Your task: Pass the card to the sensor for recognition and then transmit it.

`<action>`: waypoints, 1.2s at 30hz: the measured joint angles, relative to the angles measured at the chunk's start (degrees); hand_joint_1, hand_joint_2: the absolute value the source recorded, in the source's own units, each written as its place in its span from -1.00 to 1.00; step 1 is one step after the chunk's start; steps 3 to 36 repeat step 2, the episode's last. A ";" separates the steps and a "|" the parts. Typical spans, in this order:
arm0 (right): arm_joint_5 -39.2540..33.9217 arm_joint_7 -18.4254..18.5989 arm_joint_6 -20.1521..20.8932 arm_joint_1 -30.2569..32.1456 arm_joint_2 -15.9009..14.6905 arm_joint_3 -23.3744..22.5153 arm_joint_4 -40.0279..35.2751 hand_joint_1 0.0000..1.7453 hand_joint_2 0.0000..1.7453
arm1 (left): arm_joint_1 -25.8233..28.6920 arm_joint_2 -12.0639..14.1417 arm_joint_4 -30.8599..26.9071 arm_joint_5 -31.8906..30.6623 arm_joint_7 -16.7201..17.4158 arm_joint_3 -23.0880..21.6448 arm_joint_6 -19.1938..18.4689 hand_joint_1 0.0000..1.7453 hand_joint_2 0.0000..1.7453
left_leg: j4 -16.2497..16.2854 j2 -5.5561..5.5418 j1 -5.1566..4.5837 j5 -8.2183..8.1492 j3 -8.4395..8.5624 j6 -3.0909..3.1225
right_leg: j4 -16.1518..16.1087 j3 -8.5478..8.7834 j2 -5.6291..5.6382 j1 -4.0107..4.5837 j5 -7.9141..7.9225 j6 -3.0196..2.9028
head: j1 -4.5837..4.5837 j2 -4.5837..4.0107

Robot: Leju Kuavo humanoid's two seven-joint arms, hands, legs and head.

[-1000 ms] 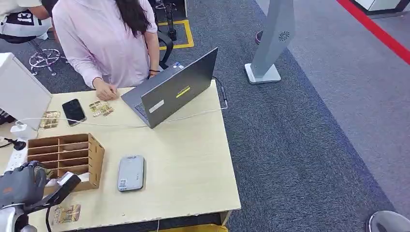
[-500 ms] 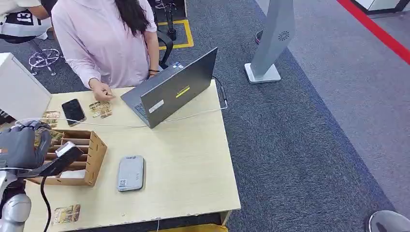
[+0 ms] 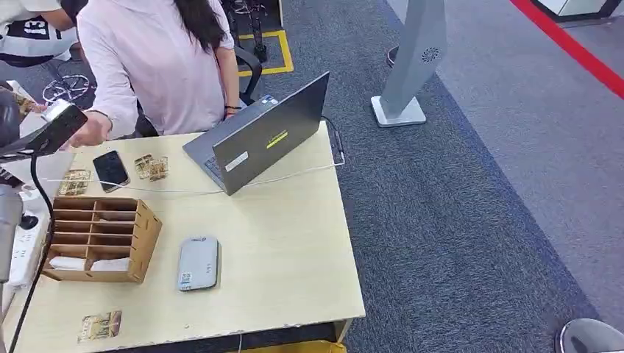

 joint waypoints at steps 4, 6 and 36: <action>0.13 -0.02 0.02 0.00 0.00 0.07 0.00 -1.00 1.00 | -1.24 -0.31 2.84 -0.09 0.00 -0.04 0.26 1.00 1.00 | 0.00 -0.01 0.00 0.00 -0.02 0.00 | 0.00 -0.01 0.00 0.00 0.00 0.00 | 0.02 0.00; 0.13 -0.02 0.02 0.00 0.00 0.07 0.00 -1.00 1.00 | -1.24 -0.31 2.84 -0.09 0.00 -0.04 0.26 1.00 1.00 | 0.00 -0.01 0.00 0.00 -0.02 0.00 | 0.00 -0.01 0.00 0.00 0.00 0.00 | 0.02 0.00; 0.13 -0.02 0.02 0.00 0.00 0.07 0.00 -1.00 1.00 | -1.24 -0.31 2.84 -0.09 0.00 -0.04 0.26 1.00 1.00 | 0.00 -0.01 0.00 0.00 -0.02 0.00 | 0.00 -0.01 0.00 0.00 0.00 0.00 | 0.02 0.00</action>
